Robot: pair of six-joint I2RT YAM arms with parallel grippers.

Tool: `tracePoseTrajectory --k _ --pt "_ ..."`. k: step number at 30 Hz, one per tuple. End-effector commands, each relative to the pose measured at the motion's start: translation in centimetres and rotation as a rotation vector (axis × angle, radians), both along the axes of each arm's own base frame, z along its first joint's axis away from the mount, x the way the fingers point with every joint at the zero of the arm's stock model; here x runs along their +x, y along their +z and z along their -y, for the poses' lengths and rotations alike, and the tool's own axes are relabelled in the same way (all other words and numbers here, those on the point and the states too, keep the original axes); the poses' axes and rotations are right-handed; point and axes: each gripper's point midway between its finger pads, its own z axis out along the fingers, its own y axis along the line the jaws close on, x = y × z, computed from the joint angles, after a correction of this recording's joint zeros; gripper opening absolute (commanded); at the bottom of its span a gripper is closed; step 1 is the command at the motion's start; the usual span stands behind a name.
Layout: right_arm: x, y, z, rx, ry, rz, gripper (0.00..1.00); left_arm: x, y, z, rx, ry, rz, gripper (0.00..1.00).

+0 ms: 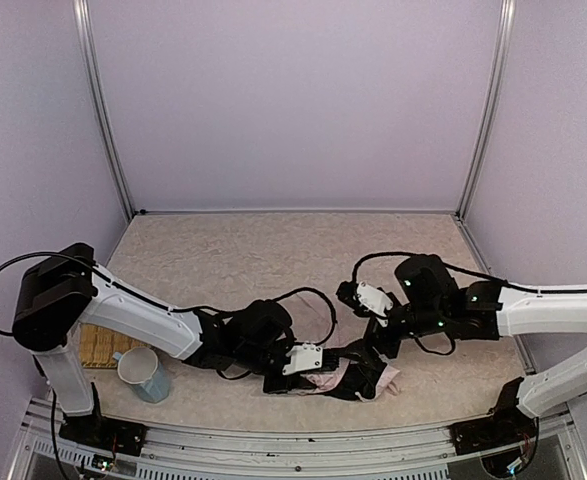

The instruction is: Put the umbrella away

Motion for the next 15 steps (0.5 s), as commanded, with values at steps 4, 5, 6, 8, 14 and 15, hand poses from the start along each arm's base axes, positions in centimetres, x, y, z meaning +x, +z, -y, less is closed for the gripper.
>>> tracePoseTrajectory --k 4,5,6,8,14,15 --pt "3.1 6.1 3.9 0.251 -0.377 0.126 1.0 -1.6 -7.6 -5.9 0.299 0.088 -0.249 0.36" --pt "2.7 6.0 4.1 0.265 -0.395 0.091 1.0 -1.3 -7.7 -5.9 0.302 0.104 -0.245 0.36" --pt "2.5 5.7 4.5 0.273 -0.431 0.042 1.0 -1.0 -7.7 -5.8 0.304 0.115 -0.236 0.36" --pt "2.3 4.4 5.8 0.256 -0.559 -0.082 0.99 -0.7 -7.8 -5.9 0.305 0.131 -0.227 0.36" --pt "-0.1 -0.4 9.7 0.12 -0.878 -0.395 0.57 -0.5 -8.0 -5.9 0.309 0.141 -0.225 0.39" --pt "-0.6 -1.1 10.2 0.098 -0.906 -0.427 0.57 -0.5 -8.1 -5.9 0.31 0.141 -0.226 0.39"
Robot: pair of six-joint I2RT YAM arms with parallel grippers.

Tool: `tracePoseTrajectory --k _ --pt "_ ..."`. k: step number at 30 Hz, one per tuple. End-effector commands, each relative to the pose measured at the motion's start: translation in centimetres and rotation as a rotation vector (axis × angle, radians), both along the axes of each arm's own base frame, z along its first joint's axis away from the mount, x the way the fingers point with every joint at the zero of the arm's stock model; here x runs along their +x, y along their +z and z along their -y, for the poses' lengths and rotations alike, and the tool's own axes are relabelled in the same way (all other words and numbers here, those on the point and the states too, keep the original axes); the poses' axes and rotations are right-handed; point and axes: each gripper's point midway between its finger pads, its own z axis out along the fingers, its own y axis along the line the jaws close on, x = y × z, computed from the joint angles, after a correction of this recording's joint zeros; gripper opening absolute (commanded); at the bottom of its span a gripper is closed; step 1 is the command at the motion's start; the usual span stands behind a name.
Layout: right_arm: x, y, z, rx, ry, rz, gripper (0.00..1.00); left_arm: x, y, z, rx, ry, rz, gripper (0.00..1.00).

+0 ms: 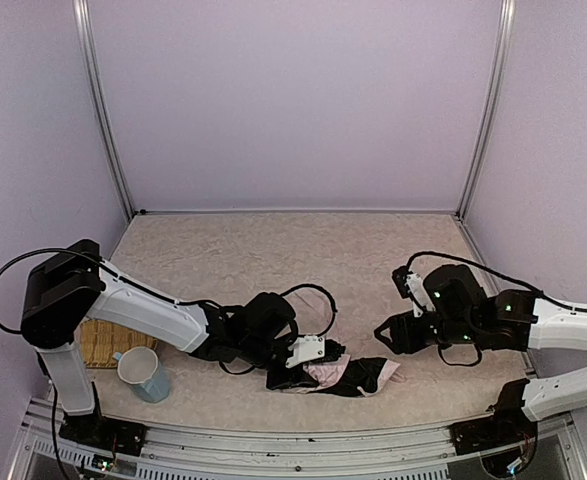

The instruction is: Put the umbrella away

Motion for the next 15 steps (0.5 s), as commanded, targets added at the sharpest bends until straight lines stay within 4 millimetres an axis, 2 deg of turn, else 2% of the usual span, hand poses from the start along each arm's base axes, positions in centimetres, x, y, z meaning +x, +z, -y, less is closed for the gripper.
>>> tracePoseTrajectory --k 1,4,6,8,12,14,15 --pt "-2.3 -4.2 3.3 -0.047 -0.238 -0.288 0.59 -1.2 -7.8 -6.2 0.313 0.073 -0.101 0.4" --pt "-2.8 -6.0 3.1 -0.075 -0.237 -0.341 0.64 -1.3 -7.9 -6.2 0.312 0.072 -0.1 0.41" --pt "-3.1 -6.4 1.3 -0.034 -0.168 -0.36 0.63 -1.3 -7.9 -6.3 0.312 0.072 -0.1 0.41" --pt "-3.1 -6.5 -0.2 -0.002 -0.124 -0.37 0.49 -1.2 -7.9 -6.3 0.308 0.071 -0.097 0.41" --pt "-3.6 -7.1 -1.4 -0.054 -0.1 -0.39 0.12 -1.2 -7.8 -6.3 0.302 0.071 -0.091 0.41" --pt "-4.2 -7.1 -2.3 -0.07 -0.074 -0.403 0.02 -1.3 -7.8 -6.3 0.297 0.069 -0.09 0.41" --pt "-4.5 -7.1 -2.8 -0.068 -0.057 -0.41 0.0 -1.3 -7.8 -6.4 0.295 0.07 -0.088 0.41"
